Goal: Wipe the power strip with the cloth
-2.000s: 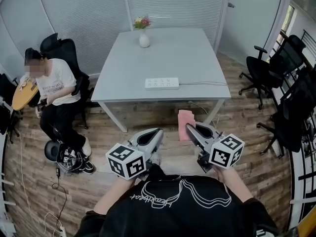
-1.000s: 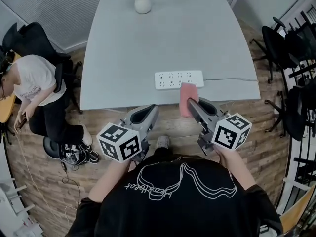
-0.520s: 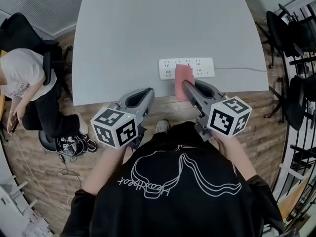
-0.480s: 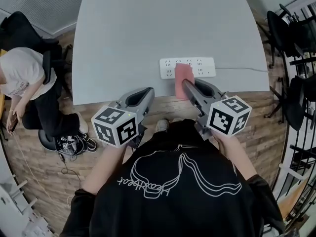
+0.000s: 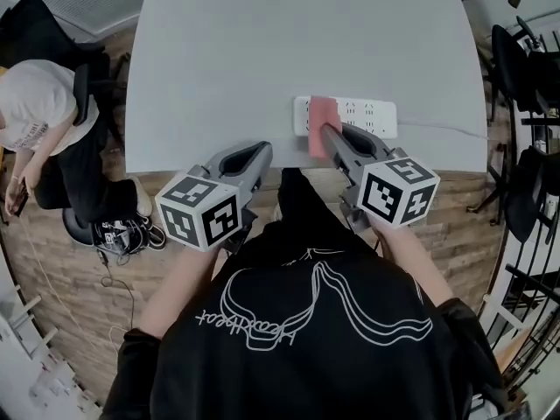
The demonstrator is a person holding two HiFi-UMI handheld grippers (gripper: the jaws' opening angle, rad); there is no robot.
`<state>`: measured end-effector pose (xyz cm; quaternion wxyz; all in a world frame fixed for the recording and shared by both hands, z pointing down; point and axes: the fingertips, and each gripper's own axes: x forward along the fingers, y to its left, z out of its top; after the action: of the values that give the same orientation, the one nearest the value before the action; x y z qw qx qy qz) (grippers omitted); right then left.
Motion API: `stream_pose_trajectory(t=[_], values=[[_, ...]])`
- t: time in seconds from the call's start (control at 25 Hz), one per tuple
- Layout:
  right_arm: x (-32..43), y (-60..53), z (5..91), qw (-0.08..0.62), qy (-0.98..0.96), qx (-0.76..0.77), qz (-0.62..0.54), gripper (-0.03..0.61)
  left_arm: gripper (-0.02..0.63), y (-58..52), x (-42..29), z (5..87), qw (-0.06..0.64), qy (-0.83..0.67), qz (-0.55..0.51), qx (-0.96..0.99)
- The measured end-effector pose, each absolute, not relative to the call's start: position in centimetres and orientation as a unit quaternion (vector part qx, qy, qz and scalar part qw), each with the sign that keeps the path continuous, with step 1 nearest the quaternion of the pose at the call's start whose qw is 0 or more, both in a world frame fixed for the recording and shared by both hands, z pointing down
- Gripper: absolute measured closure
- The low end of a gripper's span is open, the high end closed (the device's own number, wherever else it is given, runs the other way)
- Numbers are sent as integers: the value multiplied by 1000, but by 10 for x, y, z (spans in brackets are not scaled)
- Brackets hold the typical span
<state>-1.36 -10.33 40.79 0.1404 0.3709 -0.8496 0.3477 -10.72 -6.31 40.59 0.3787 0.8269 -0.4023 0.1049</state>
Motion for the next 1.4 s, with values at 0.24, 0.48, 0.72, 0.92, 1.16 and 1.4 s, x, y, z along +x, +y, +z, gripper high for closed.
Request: stream_pose_trajectory(t=[0.24,0.48,0.72,0.92,1.16,1.4], values=[[-31,-120,428,161,-847,361,356,545,600,-76,-116,413,385,-410,112,819],[-43,-130,447,194,-847,355,345,543,600,-83,-122,425,399,-416,111,810],[-48,-135,464,224,-839,356,346,543,600,-89,-122,428,405,-419,108,805],[-46,-139,477,248,-830,356,350,543,600,-97,-123,432,409,-421,110,802],[-46,-138,482,258,-828,356,348,543,600,-96,-121,437,411,-420,110,802],[-45,-140,483,265,-826,358,346,543,600,-98,-116,438,408,-418,113,804]])
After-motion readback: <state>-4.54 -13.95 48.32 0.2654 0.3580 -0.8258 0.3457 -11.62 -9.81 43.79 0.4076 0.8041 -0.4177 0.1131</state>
